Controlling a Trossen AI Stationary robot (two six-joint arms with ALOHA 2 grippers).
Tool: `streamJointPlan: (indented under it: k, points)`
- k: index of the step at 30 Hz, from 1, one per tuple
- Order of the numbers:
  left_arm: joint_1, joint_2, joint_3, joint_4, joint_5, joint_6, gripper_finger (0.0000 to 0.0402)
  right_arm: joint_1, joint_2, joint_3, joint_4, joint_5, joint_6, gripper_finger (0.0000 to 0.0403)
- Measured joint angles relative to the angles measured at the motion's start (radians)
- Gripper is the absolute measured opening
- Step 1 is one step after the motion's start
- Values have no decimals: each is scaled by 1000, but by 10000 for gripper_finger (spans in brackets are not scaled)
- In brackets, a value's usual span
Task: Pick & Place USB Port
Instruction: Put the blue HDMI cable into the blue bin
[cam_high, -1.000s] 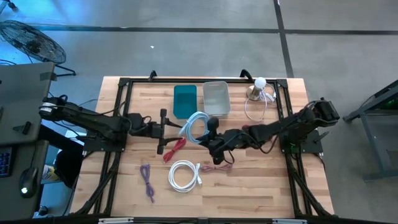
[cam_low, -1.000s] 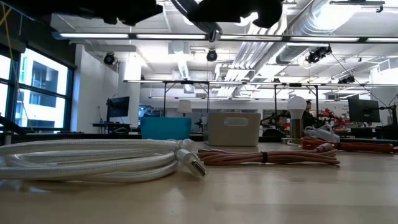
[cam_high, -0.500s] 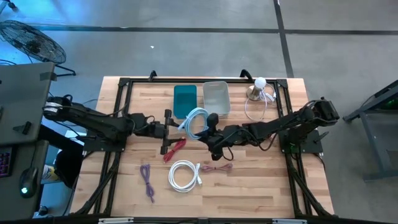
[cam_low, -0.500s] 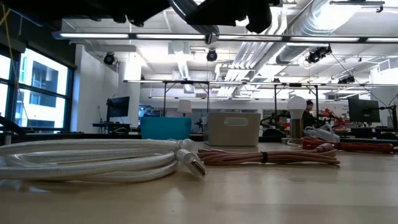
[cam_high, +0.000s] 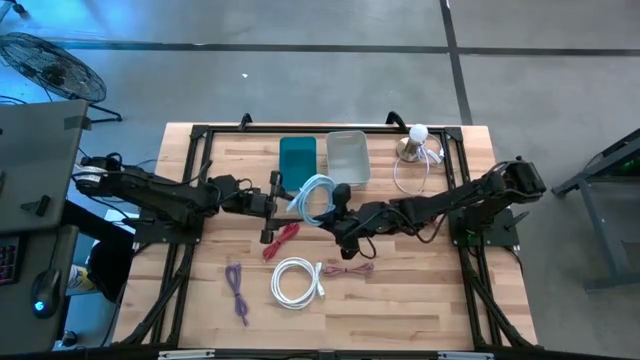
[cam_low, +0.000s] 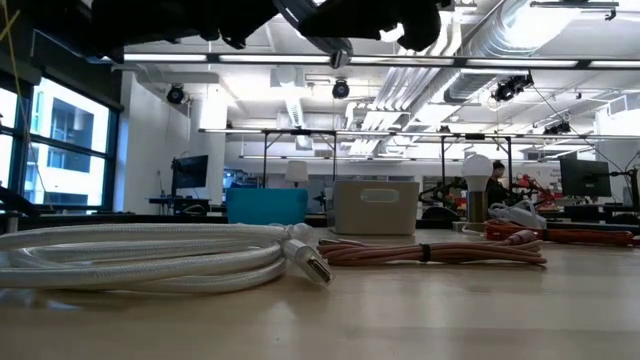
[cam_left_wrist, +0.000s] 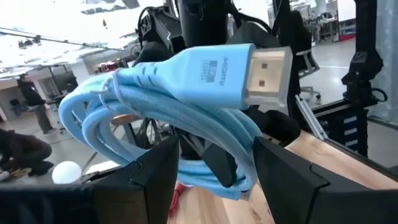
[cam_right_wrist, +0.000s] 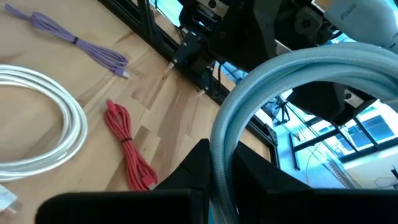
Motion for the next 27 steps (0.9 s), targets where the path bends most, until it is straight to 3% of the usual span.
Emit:
streamJointPlan:
  k: [14, 18, 25, 27]
  points:
    - [1, 0, 0, 40, 43, 25, 194, -10, 0, 0, 4, -16, 1, 33]
    - [1, 0, 0, 41, 43, 49, 153, -11, 0, 0, 2, -15, 1, 33]
    - [0, 0, 12, 14, 44, 87, 26, -11, 0, 0, -3, -3, 0, 33]
    - [0, 2, 20, 5, 44, 92, 13, -11, 0, 0, -2, -3, -1, 33]
